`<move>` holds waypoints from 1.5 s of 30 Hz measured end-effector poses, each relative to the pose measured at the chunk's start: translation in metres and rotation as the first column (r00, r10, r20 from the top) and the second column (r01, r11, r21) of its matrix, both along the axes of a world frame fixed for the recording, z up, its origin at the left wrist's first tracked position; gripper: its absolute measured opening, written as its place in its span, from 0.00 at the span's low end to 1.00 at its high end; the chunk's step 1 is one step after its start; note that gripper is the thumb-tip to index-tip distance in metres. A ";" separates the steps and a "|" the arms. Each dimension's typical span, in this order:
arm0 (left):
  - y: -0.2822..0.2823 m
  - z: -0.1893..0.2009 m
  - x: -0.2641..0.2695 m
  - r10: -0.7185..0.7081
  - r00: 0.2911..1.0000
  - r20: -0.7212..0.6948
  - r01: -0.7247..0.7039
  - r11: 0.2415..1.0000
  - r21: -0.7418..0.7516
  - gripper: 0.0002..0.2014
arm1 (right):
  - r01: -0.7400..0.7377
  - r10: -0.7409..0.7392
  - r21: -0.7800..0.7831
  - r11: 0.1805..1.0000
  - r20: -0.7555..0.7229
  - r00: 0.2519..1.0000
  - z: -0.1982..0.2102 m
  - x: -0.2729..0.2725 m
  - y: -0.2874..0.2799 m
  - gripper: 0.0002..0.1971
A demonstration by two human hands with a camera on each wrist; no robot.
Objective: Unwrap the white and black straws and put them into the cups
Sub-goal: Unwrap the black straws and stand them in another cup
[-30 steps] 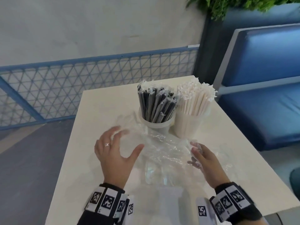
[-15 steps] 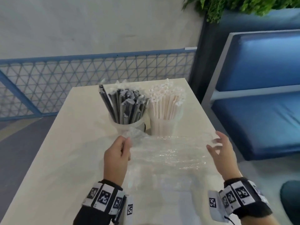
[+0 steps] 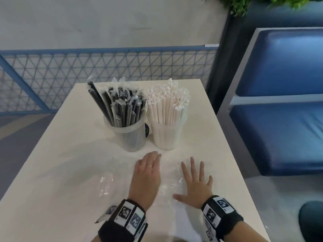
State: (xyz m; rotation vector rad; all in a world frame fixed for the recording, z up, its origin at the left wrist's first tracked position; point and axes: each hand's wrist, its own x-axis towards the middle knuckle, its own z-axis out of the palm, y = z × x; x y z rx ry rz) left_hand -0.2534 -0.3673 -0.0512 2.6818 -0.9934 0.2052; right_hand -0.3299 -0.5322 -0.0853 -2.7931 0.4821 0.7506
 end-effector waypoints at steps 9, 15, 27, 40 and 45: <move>-0.011 -0.043 0.015 -0.060 0.825 -0.562 0.389 0.782 0.487 0.45 | 0.031 -0.023 0.086 0.996 -0.087 0.996 -0.010 0.009 -0.001 0.62; 0.014 -0.050 0.029 -0.044 0.819 -0.573 0.355 0.823 0.443 0.57 | 0.079 -0.071 0.086 0.993 -0.094 0.993 -0.004 -0.003 -0.016 0.65; 0.027 0.019 0.051 -0.114 0.804 -0.583 0.284 0.936 0.208 0.39 | 0.155 -0.154 0.028 0.988 -0.029 0.988 0.025 0.002 -0.001 0.71; 0.107 0.114 0.178 -0.004 0.811 -0.585 -0.178 0.951 -0.254 0.71 | -0.128 -0.354 0.579 0.806 0.643 0.679 0.128 0.130 0.092 0.49; 0.086 0.116 0.217 -0.287 0.720 -0.632 0.009 0.914 -0.405 0.61 | -0.045 -0.464 0.599 0.799 0.663 0.587 0.127 0.169 0.100 0.47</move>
